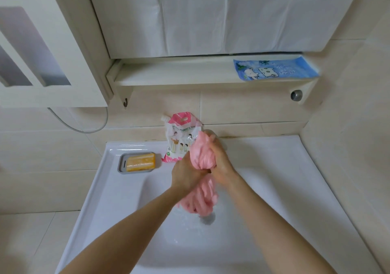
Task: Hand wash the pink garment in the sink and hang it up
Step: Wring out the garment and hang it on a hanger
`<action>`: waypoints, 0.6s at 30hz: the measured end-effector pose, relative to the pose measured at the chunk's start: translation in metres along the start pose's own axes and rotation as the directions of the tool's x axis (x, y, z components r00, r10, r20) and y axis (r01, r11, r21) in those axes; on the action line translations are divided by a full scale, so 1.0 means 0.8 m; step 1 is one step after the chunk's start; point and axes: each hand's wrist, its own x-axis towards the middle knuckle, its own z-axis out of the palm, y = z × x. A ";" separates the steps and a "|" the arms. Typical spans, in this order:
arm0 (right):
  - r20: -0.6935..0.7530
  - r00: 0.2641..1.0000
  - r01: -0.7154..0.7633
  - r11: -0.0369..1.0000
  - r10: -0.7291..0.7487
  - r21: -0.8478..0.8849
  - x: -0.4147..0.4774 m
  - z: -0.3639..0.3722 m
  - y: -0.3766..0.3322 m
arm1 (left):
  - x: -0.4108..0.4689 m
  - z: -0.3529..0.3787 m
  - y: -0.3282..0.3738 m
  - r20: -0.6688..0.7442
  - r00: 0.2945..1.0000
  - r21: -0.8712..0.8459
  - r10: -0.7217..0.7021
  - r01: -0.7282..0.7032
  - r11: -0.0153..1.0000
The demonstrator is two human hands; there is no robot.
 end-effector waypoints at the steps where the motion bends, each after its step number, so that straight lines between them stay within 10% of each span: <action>1: 0.097 0.994 -0.032 0.995 0.042 -0.099 -0.001 -0.009 -0.001 | -0.001 -0.008 0.005 0.023 1.000 -0.118 -0.008 0.010 0.993; 8: 0.295 0.888 -0.223 0.891 0.353 -0.395 -0.031 -0.032 -0.011 | -0.002 -0.038 0.045 0.007 0.993 -0.579 0.118 -0.093 0.810; 18: 0.410 0.841 -0.230 0.918 0.354 -0.323 -0.056 -0.010 -0.020 | 0.009 -0.034 0.065 0.034 0.980 -0.498 0.198 -0.155 0.853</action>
